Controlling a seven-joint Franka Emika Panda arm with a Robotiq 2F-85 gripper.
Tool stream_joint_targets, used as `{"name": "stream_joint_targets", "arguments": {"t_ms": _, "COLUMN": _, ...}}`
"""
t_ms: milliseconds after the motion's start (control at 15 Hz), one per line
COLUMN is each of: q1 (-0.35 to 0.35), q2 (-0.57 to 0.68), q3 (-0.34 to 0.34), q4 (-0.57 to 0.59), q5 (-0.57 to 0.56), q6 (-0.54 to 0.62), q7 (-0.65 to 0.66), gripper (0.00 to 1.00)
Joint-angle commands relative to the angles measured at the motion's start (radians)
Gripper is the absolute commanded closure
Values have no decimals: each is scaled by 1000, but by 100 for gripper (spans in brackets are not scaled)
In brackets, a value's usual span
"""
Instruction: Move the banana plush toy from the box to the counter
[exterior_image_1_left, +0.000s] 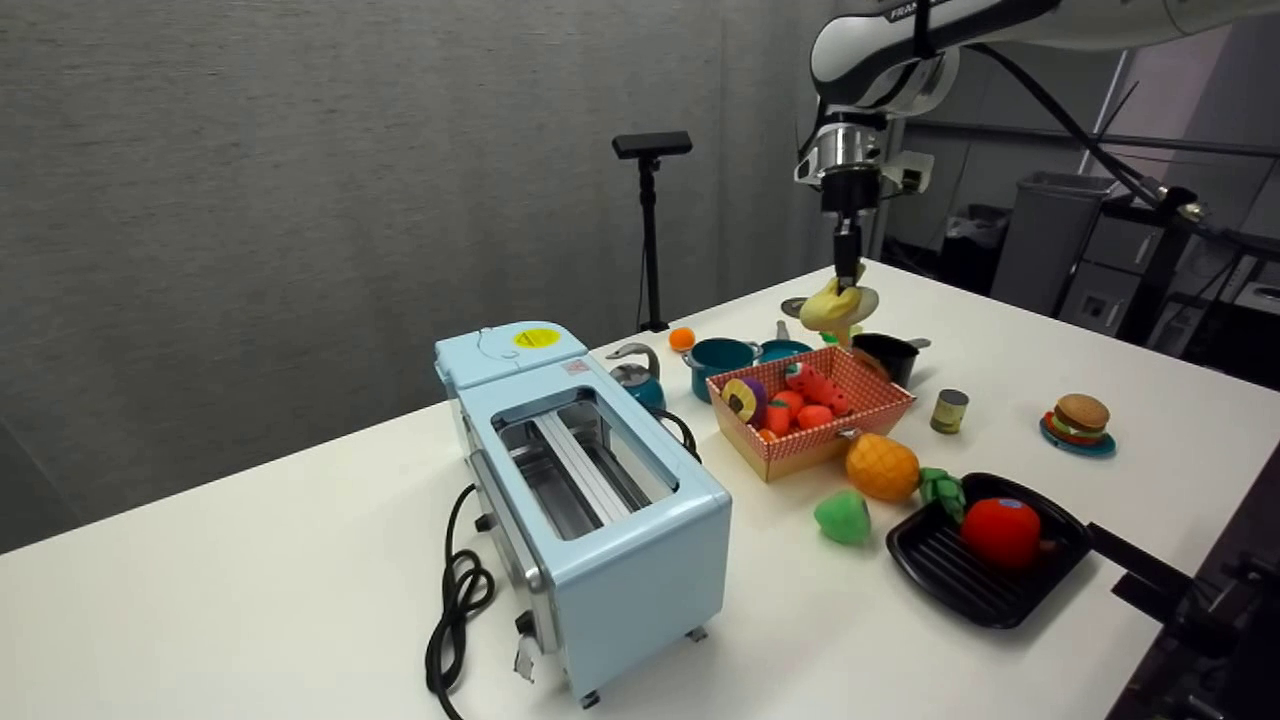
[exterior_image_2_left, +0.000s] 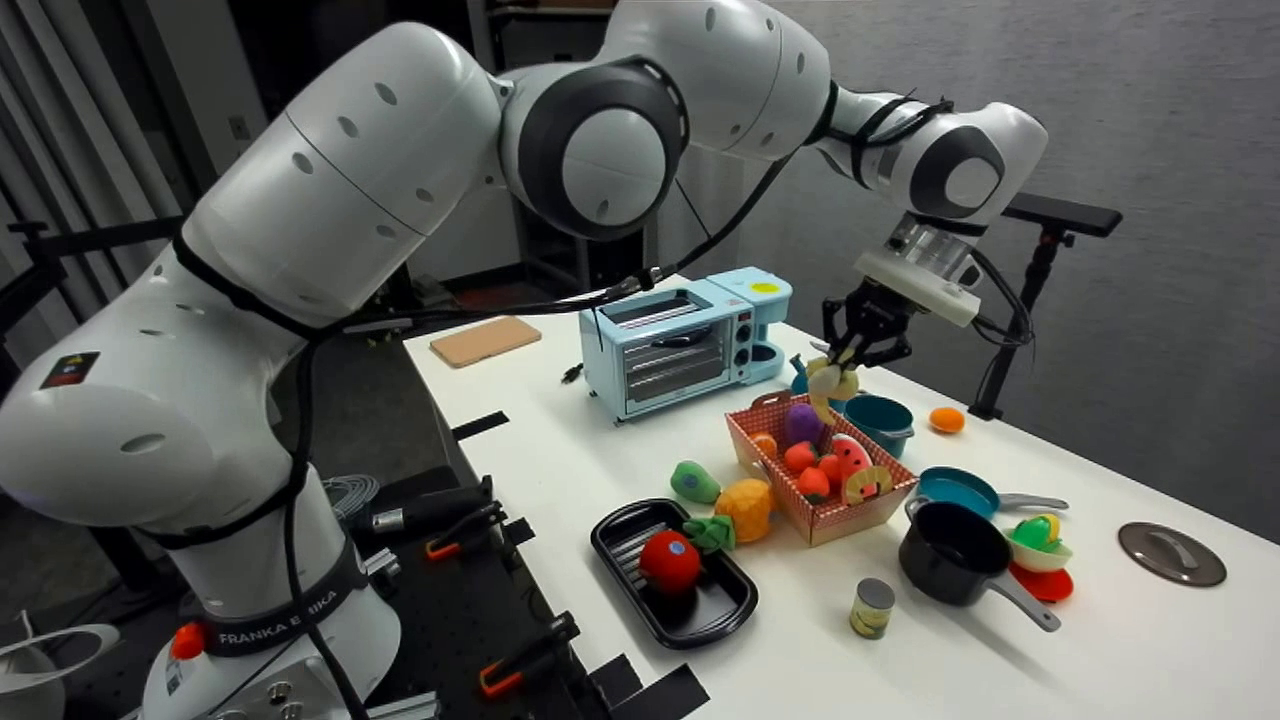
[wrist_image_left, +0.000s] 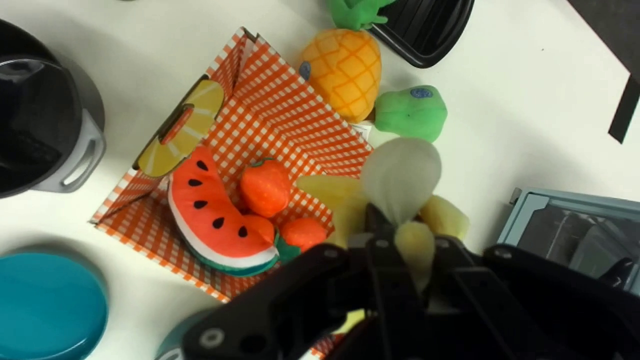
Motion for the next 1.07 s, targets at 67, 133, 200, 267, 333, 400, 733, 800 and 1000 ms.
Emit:
{"name": "stream_joint_targets", "arguments": {"t_ms": 67, "q1": -73, "q2": -175, "q3": 12, "q4": -283, "q5": 71, "q6": 103, "q7": -55, "gripper": 98}}
{"name": "stream_joint_targets", "arguments": {"t_ms": 133, "q1": -84, "q2": -199, "q3": 12, "q4": -325, "q5": 80, "q6": 119, "q7": -65, "gripper": 98}}
{"name": "stream_joint_targets", "arguments": {"t_ms": 200, "q1": -95, "q2": -223, "q3": 11, "q4": -363, "q5": 88, "q6": 133, "q7": -76, "gripper": 98}}
{"name": "stream_joint_targets", "arguments": {"t_ms": 267, "q1": -103, "q2": -245, "q3": 7, "q4": -397, "q5": 95, "q6": 143, "q7": -87, "gripper": 98}}
{"name": "stream_joint_targets", "arguments": {"t_ms": 333, "q1": -110, "q2": -266, "q3": 4, "q4": -433, "q5": 101, "q6": 154, "q7": -98, "gripper": 98}}
{"name": "stream_joint_targets", "arguments": {"t_ms": 400, "q1": -116, "q2": -288, "q3": 0, "q4": -464, "q5": 106, "q6": 162, "q7": -108, "gripper": 98}}
{"name": "stream_joint_targets", "arguments": {"t_ms": 733, "q1": -133, "q2": -381, "q3": -21, "q4": -600, "q5": 119, "q6": 180, "q7": -152, "gripper": 98}}
{"name": "stream_joint_targets", "arguments": {"t_ms": 800, "q1": -132, "q2": -397, "q3": -28, "q4": -628, "q5": 116, "q6": 184, "q7": -158, "gripper": 98}}
{"name": "stream_joint_targets", "arguments": {"t_ms": 1000, "q1": -127, "q2": -437, "q3": -50, "q4": -705, "q5": 106, "q6": 178, "q7": -176, "gripper": 98}}
